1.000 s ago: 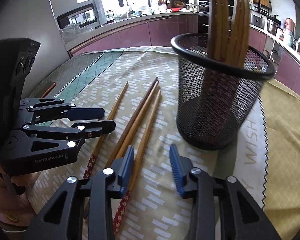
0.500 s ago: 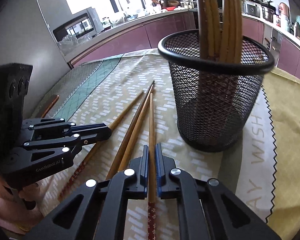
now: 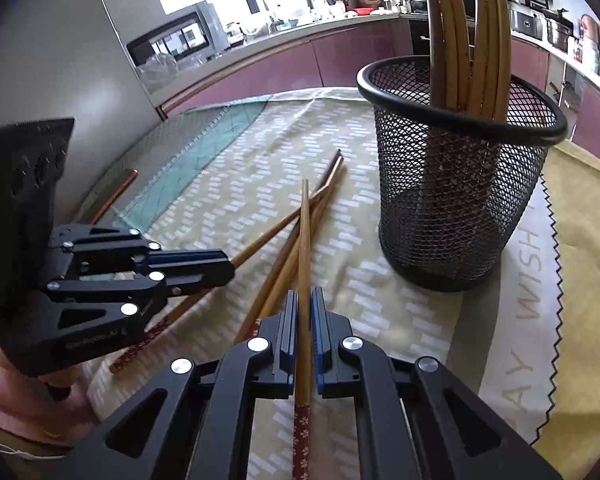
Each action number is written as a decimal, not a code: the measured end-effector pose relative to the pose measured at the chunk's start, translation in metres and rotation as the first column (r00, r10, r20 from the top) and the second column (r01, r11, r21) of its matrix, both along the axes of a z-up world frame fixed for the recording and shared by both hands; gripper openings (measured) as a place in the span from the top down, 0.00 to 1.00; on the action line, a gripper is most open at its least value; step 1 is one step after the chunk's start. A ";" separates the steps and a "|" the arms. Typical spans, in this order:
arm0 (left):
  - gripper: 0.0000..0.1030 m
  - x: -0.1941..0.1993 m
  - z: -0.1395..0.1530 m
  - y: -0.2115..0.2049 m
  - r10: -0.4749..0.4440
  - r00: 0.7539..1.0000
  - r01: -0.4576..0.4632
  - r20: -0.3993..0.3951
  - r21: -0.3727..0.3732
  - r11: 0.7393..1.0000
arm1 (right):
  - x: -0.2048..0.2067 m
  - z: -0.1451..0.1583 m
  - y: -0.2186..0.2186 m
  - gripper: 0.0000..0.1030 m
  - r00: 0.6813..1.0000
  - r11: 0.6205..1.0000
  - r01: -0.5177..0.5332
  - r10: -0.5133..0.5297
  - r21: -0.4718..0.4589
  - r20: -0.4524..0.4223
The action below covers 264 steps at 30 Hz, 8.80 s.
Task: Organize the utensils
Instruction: 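Lift both chopsticks upright and carry them toward the mesh cup, then lower both held chopsticks down into the black mesh cup, then open both tools to release the chopsticks in the cup, then move both open tools back over the last chopsticks on the cloth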
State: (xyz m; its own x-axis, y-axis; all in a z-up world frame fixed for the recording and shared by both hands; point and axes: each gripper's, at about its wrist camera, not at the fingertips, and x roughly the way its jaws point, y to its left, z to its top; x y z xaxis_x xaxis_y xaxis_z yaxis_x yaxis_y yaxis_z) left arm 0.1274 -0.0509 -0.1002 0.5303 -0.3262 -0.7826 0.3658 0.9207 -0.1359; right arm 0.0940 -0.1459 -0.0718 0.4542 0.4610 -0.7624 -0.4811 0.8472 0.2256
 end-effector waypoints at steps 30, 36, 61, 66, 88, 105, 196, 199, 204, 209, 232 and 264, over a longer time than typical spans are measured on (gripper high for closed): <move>0.93 0.004 0.031 0.004 0.015 0.998 -0.011 0.058 -0.070 0.997 | -0.021 0.039 -0.024 0.94 0.994 0.989 0.012 -0.028 0.148 0.108; 0.93 -0.003 0.048 0.008 -0.007 0.996 0.017 0.087 -0.116 0.993 | -0.025 0.049 -0.041 0.94 0.991 0.980 0.032 -0.057 0.195 0.124; 0.93 -0.019 0.090 0.001 -0.023 0.982 0.051 0.186 -0.146 0.988 | -0.032 0.083 -0.066 0.94 0.971 0.963 0.055 -0.113 0.264 0.211; 0.93 -0.022 0.094 0.000 -0.023 0.979 0.052 0.201 -0.142 0.988 | -0.033 0.087 -0.068 0.94 0.967 0.962 0.060 -0.121 0.266 0.223; 0.93 -0.022 0.112 -0.007 -0.023 0.966 0.059 0.259 -0.134 0.989 | -0.031 0.114 -0.081 0.94 0.943 0.962 0.068 -0.148 0.263 0.297; 0.93 -0.019 0.124 -0.017 -0.033 0.951 0.071 0.307 -0.113 0.991 | -0.030 0.129 -0.088 0.94 0.928 0.963 0.075 -0.163 0.260 0.336; 0.87 0.089 0.111 -0.066 -0.082 0.977 0.102 0.197 -0.096 0.990 | 0.064 0.097 -0.084 0.89 0.959 0.963 0.155 -0.200 0.221 0.200; 0.77 0.079 0.115 -0.060 -0.061 0.970 0.086 0.234 -0.096 0.992 | 0.056 0.099 -0.085 0.82 0.959 0.963 0.138 -0.189 0.231 0.213; 0.54 0.056 0.118 -0.046 -0.033 0.951 0.061 0.307 -0.083 0.995 | 0.031 0.108 -0.076 0.75 0.956 0.969 0.083 -0.144 0.233 0.257; 0.32 0.032 0.118 -0.026 0.004 0.933 0.019 0.359 -0.060 0.998 | 0.003 0.104 -0.061 0.65 0.959 0.976 0.000 -0.062 0.219 0.278; 0.06 -0.012 0.041 0.024 0.157 0.953 -0.173 0.259 0.043 0.984 | -0.020 0.013 -0.007 0.51 0.996 0.999 0.031 -0.033 0.028 0.077; 0.26 0.001 0.020 0.008 0.095 0.980 -0.110 0.173 0.079 0.991 | 0.002 0.003 0.009 0.76 0.998 0.996 0.052 -0.049 -0.067 0.043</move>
State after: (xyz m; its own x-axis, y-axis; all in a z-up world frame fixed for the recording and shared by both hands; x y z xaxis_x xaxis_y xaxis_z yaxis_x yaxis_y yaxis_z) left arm 0.1284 -0.0424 -0.0799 0.6838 -0.1972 -0.7025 0.2793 0.9602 0.0023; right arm 0.0957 -0.1371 -0.0690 0.5072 0.3842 -0.7715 -0.4448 0.8834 0.1475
